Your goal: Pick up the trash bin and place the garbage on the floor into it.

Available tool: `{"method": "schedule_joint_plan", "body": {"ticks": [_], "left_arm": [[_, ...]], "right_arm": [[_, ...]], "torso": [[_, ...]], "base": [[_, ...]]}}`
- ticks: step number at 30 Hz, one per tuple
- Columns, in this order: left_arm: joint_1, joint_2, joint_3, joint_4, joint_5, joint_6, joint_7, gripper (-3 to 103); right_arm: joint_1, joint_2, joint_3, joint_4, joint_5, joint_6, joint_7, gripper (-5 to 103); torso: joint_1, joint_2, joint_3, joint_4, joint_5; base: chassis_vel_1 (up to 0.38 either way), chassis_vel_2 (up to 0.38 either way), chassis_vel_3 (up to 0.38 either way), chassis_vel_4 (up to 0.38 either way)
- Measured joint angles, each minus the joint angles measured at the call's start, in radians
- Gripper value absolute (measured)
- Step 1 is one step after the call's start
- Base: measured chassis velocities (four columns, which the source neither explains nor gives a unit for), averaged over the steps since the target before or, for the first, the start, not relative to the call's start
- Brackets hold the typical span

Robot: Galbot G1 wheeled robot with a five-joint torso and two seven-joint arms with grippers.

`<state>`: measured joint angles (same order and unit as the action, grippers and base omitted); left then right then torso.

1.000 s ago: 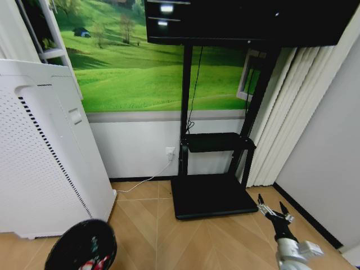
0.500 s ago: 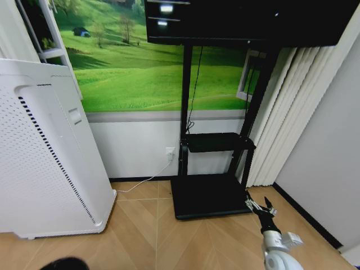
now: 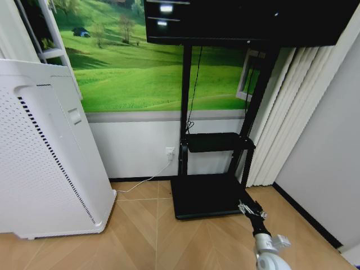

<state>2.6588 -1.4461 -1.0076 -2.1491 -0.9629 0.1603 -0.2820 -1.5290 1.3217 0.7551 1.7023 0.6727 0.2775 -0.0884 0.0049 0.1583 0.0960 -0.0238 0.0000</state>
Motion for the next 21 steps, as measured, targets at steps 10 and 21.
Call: {"method": "schedule_joint_plan", "body": {"ticks": [10, 21], "left_arm": [[-0.015, -0.003, -0.009, 0.068, 0.012, -0.02, 0.024, 2], [-0.093, 0.009, -0.038, 0.144, 0.01, -0.024, 0.033, 2]], "right_arm": [[-0.002, -0.001, -0.005, -0.02, 0.005, 0.01, -0.001, 100], [-0.029, -0.004, -0.015, -0.031, 0.0, 0.031, -0.004, 100]], "torso": [[0.0, 0.0, 0.0, 0.0002, 0.0], [0.0, 0.0, 0.0, 0.0001, 0.0008]], "base": [[0.0, 0.0, 0.0, 0.0], [0.0, 0.0, 0.0, 0.0]]}}
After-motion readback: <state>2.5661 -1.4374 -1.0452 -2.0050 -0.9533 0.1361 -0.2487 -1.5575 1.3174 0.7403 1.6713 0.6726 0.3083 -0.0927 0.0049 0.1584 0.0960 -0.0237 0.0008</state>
